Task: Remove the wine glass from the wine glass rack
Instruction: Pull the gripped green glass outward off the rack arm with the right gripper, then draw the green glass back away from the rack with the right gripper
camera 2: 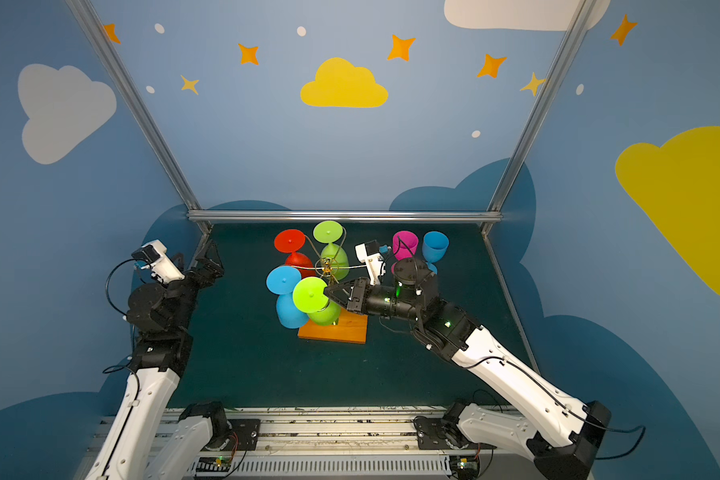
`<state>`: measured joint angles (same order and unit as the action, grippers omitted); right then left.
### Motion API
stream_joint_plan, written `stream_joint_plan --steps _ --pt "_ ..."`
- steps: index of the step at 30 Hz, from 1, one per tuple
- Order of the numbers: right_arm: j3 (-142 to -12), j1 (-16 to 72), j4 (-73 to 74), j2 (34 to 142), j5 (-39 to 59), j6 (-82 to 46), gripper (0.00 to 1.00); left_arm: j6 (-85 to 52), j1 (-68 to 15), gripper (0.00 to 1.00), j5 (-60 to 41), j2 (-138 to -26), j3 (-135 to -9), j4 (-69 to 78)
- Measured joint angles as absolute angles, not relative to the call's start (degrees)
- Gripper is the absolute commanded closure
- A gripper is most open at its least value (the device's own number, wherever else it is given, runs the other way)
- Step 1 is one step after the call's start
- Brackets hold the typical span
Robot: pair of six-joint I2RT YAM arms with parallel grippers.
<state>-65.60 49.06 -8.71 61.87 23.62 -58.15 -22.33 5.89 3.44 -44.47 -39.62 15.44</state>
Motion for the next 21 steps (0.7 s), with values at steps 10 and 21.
stream_joint_plan --steps 10,21 --pt "-64.7 47.2 -7.9 61.0 22.5 -59.7 1.00 -22.3 5.9 0.01 3.4 -44.5 -39.6 15.4" --pt "-61.9 46.0 -7.7 58.8 19.7 -60.9 1.00 -22.3 5.9 0.01 3.5 -44.5 -39.6 15.4"
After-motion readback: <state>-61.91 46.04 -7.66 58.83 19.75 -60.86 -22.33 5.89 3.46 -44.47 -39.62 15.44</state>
